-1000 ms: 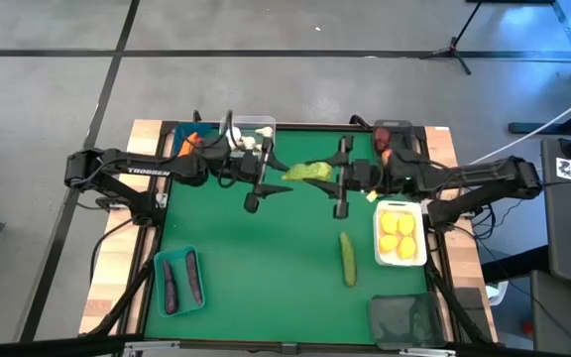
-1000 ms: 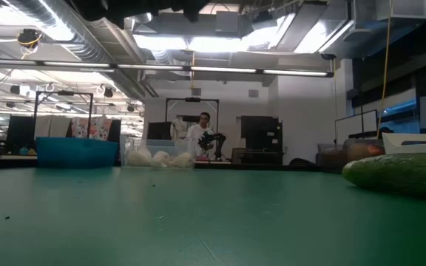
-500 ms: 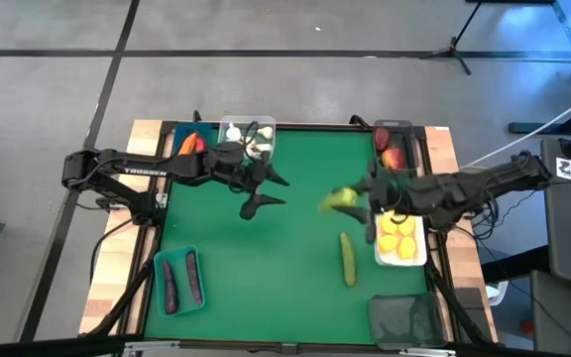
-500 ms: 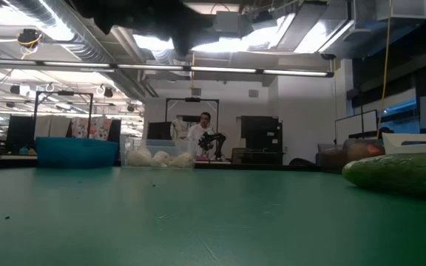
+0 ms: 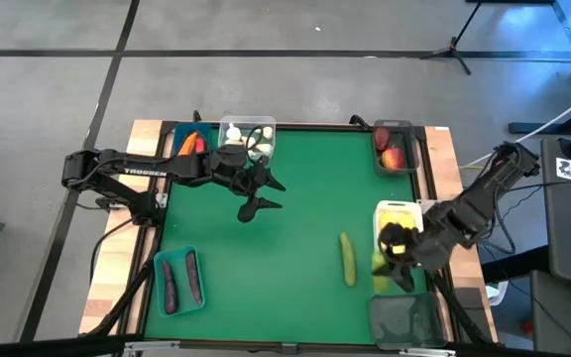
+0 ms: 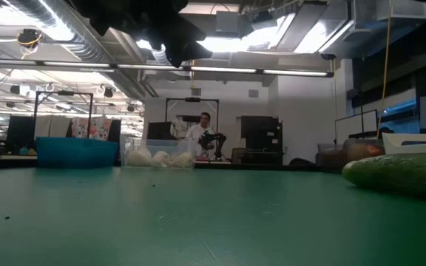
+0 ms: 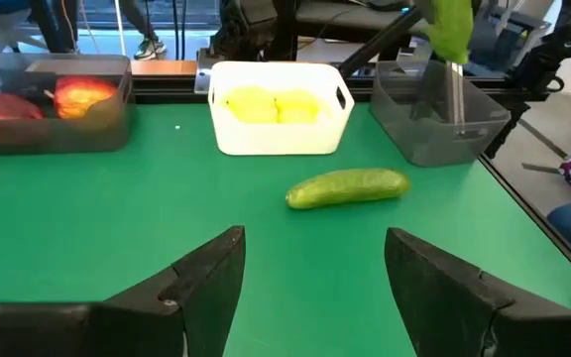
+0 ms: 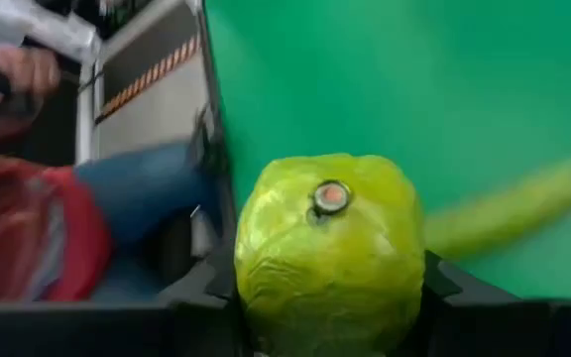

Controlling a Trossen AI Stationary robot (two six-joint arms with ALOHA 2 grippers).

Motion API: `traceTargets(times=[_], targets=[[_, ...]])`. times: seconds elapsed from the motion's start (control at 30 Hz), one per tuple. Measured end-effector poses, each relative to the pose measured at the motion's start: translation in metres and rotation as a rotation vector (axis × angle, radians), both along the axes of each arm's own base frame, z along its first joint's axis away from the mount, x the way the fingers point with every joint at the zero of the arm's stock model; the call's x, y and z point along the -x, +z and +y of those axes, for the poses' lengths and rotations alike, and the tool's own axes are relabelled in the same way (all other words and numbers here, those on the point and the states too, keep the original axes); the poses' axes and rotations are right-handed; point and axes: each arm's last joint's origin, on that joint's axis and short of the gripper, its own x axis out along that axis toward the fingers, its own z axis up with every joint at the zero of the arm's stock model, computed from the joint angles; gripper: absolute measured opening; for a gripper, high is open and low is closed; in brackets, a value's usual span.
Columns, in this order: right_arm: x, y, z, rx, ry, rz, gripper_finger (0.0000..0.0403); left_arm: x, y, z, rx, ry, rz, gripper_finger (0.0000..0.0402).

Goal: Sort produce into baskets
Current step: Put the green cucumber into the bottom black bin

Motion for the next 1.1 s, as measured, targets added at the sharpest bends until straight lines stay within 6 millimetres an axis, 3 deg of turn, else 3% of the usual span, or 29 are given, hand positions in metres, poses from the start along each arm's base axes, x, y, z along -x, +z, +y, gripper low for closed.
traceTargets(times=[0.27, 0.6, 0.8, 1.1], targets=[[0.023, -0.016, 0.04, -0.217, -0.079, 0.263, 0.0144, 0.0, 0.0, 0.0, 0.003, 0.002, 0.0, 0.0236], [0.02, -0.071, 0.084, -0.156, -0.088, 0.691, 0.0144, 0.0, 0.0, 0.0, -0.004, -0.001, -0.001, 0.0237], [0.016, -0.096, 0.096, -0.088, -0.019, 0.843, 0.015, 0.0, 0.0, 0.0, -0.008, -0.002, -0.002, 0.0237], [0.014, -0.11, 0.101, 0.0, 0.065, 0.849, 0.0152, 0.0, 0.0, 0.001, -0.027, 0.016, -0.002, 0.0237]])
